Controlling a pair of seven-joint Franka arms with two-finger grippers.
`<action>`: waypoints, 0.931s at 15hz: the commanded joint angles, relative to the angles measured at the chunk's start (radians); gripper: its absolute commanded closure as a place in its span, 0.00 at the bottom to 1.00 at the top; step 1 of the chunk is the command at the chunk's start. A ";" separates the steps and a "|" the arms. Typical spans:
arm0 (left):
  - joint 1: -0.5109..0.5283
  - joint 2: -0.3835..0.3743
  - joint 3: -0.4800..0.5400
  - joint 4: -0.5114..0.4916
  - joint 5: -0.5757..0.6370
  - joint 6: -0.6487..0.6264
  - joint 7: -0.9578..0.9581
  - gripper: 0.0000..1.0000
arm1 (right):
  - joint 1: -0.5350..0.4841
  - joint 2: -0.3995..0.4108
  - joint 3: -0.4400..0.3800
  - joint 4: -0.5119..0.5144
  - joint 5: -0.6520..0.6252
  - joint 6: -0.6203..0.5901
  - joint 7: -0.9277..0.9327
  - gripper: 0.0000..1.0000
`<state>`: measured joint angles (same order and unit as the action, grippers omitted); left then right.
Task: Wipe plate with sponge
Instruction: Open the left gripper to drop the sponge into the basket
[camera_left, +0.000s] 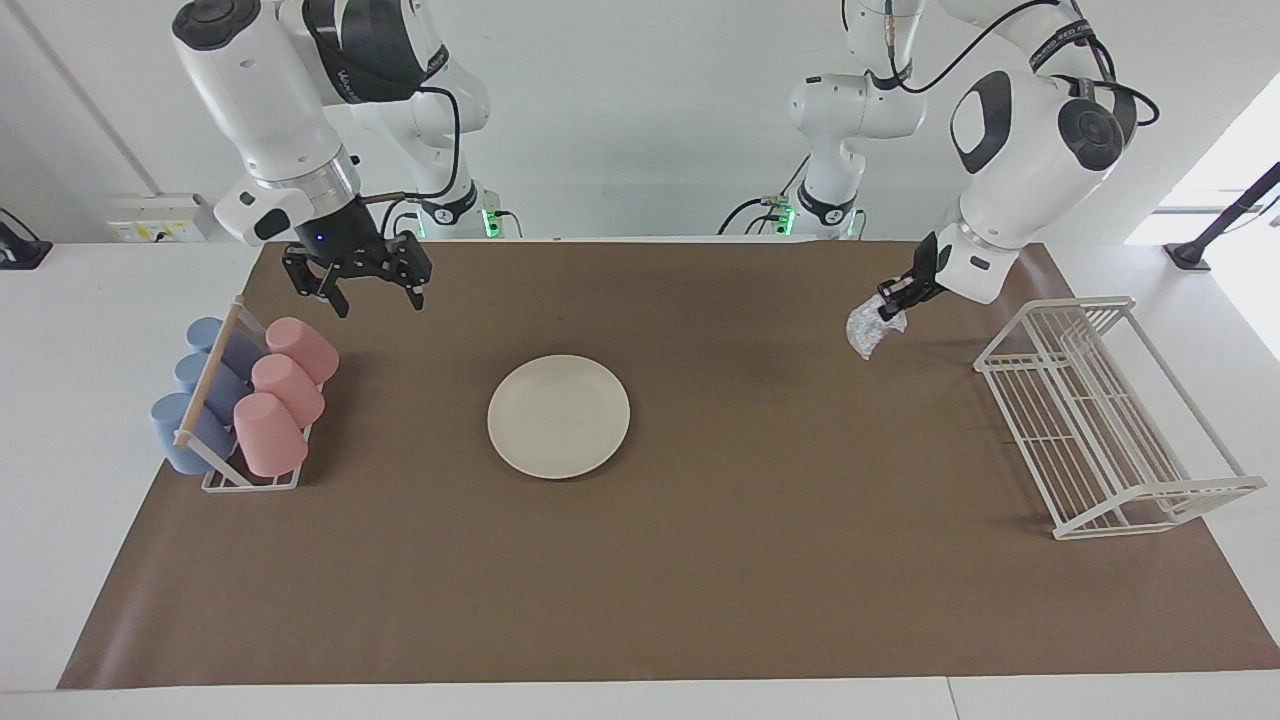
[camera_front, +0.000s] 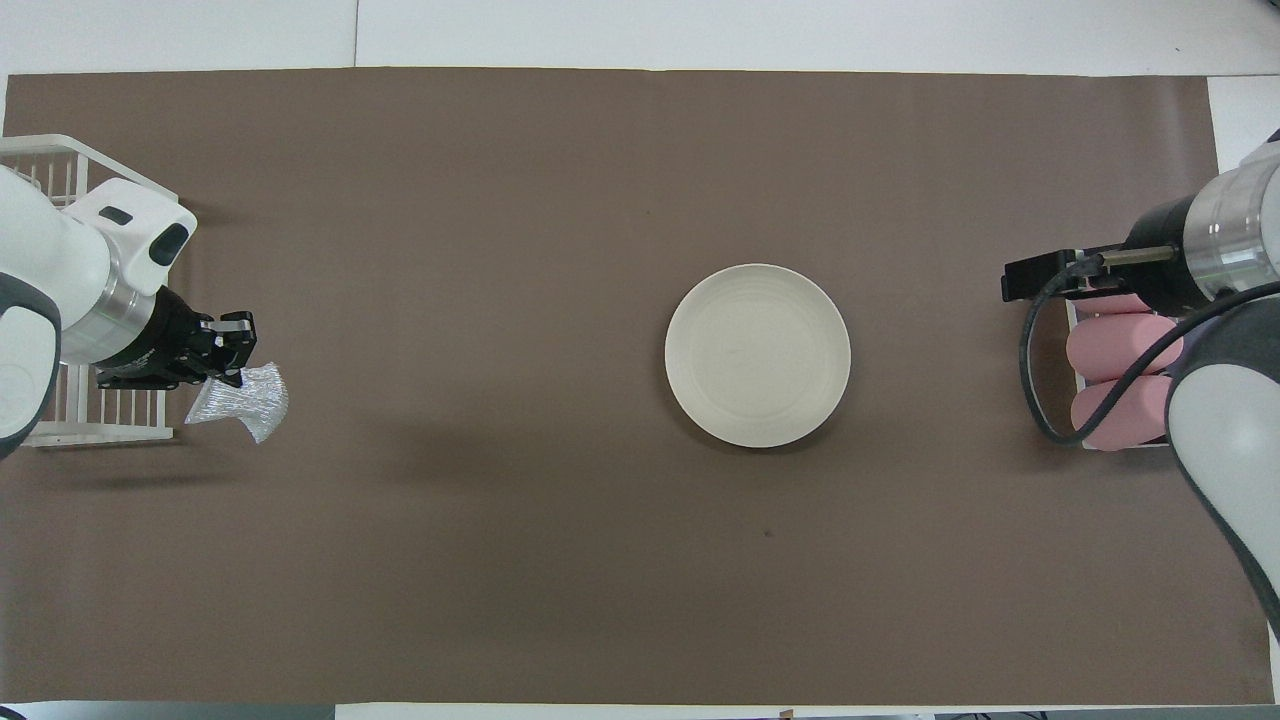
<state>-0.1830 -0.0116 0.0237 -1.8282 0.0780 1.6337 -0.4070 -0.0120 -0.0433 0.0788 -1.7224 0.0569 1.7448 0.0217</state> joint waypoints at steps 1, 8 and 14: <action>-0.036 0.033 -0.004 0.075 0.179 -0.075 -0.015 1.00 | 0.041 0.000 -0.077 0.023 -0.009 -0.085 -0.031 0.00; -0.053 0.035 -0.010 0.087 0.521 -0.084 0.010 1.00 | 0.043 0.005 -0.083 0.032 -0.020 -0.113 -0.101 0.00; -0.044 0.079 -0.007 0.070 0.741 0.014 0.005 1.00 | 0.047 -0.006 -0.080 0.017 -0.022 -0.091 -0.175 0.00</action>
<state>-0.2277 0.0235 0.0084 -1.7708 0.7584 1.6025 -0.4045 0.0303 -0.0442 -0.0015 -1.7018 0.0558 1.6411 -0.1211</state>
